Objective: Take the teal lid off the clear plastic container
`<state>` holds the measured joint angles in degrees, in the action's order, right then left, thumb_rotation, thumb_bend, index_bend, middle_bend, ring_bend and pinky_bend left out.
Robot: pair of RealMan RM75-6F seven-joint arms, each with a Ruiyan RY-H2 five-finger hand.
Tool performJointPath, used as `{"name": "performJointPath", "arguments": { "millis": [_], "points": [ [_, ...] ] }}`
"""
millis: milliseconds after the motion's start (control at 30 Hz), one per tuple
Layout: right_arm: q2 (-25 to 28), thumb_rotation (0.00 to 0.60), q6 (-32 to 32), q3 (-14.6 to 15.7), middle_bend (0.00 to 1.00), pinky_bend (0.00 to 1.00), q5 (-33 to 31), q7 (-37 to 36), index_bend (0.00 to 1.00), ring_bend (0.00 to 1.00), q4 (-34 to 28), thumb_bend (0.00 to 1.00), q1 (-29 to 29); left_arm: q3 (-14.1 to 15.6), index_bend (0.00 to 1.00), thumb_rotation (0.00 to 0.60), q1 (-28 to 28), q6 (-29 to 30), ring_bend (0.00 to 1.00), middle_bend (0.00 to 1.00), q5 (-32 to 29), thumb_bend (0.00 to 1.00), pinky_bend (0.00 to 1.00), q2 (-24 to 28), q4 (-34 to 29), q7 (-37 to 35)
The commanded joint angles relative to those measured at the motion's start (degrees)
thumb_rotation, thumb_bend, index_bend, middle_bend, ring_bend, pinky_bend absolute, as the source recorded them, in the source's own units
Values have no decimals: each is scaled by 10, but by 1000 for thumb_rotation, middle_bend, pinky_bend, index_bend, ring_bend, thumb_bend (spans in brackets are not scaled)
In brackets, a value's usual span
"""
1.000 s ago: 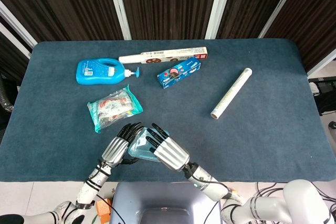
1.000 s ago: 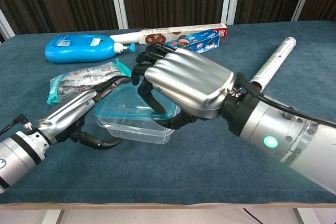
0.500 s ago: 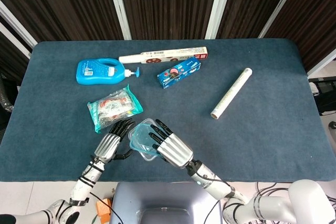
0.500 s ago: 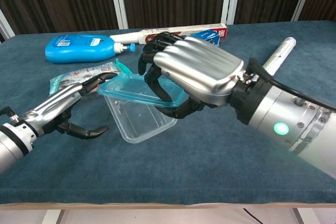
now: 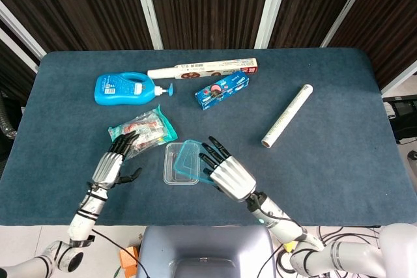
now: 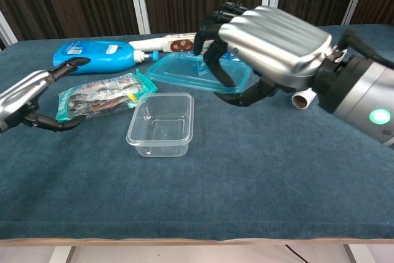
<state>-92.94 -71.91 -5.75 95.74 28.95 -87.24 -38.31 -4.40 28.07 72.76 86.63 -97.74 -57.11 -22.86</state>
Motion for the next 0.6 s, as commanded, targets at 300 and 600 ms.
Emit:
{"name": "performJointPath", "arguments": {
  "millis": [300,600],
  "points": [
    [97,600,-41,64,284,88,-5,-96,837,107,100,497,86,34,0,600,-61,54,0,0,17,336,0,118,-44,17],
    [21,600,-21,89,283,86,-3,-166,563,105,229,497,105,44,0,600,-71,49,0,0,22,336,0,122,-55,38]
  ]
}}
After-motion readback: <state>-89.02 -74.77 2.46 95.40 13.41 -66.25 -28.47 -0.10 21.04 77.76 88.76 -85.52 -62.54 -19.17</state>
